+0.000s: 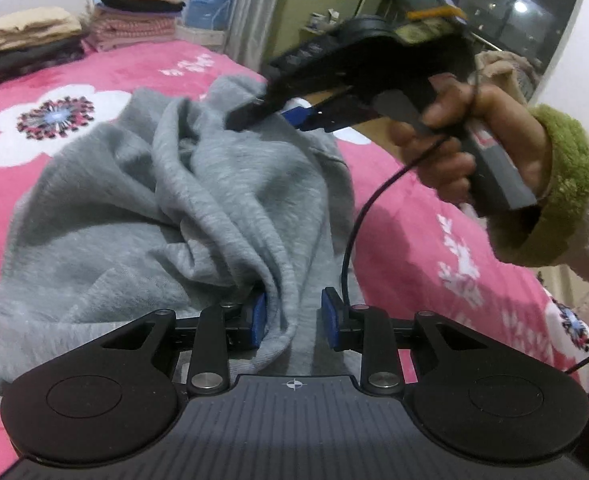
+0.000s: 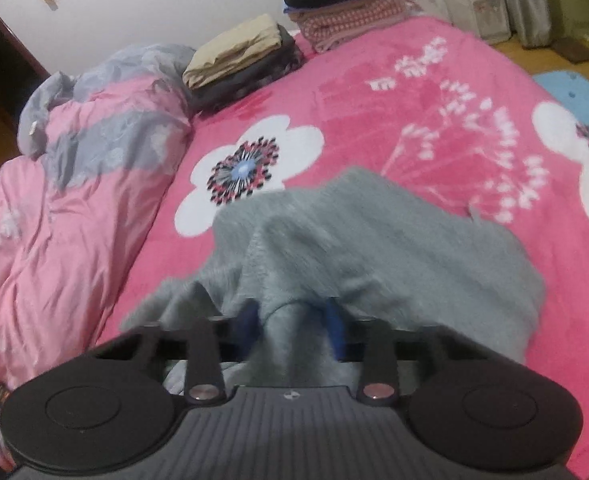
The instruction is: Fold clothes
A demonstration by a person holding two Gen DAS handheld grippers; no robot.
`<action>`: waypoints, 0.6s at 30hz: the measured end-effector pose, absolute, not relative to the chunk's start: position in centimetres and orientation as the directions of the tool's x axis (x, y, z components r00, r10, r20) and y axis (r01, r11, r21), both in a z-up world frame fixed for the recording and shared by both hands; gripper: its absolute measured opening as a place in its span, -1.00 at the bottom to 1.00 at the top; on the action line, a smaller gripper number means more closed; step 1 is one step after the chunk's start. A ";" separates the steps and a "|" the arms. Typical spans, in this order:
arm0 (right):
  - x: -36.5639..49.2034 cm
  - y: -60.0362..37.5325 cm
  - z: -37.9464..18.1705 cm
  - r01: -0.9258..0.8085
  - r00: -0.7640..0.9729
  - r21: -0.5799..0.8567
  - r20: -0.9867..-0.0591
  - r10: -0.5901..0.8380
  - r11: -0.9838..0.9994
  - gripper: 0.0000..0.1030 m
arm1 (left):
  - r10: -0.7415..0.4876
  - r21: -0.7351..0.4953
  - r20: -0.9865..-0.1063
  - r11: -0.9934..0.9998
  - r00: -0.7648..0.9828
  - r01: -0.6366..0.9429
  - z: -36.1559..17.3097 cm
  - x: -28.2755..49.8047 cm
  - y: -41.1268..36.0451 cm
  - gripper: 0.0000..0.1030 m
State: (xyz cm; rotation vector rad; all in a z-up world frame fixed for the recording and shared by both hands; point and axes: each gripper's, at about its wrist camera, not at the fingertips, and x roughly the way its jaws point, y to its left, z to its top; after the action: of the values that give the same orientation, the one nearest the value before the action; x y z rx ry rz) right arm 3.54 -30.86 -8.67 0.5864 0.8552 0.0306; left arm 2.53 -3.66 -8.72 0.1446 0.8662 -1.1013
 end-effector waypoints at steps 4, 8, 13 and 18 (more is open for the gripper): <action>-0.2 -31.4 -8.6 0.212 0.652 0.464 -0.723 0.230 0.860 -0.82 | -0.731 -0.333 -0.666 0.470 0.149 0.818 -8.8 2.7 -3.2 -0.46; -4.2 -32.1 -9.3 0.225 0.604 0.445 -0.762 0.235 0.867 -0.83 | -0.721 -0.287 -0.670 0.471 0.176 0.834 -7.8 2.5 -2.5 -0.41; -9.6 -32.8 -9.6 0.242 0.550 0.416 -0.803 0.229 0.876 -0.84 | -0.740 -0.258 -0.638 0.463 0.211 0.848 -5.4 2.6 -1.4 -0.28; -14.3 -33.2 -9.5 0.273 0.524 0.387 -0.828 0.201 0.881 -0.85 | -0.765 -0.298 -0.590 0.502 0.256 0.812 -3.6 3.3 -0.2 -0.19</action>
State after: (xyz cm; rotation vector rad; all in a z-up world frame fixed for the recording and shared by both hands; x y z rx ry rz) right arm -14.26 -33.24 -9.47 0.5139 1.0312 -0.0451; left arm 3.33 -0.24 -3.58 0.0712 0.7572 -1.0715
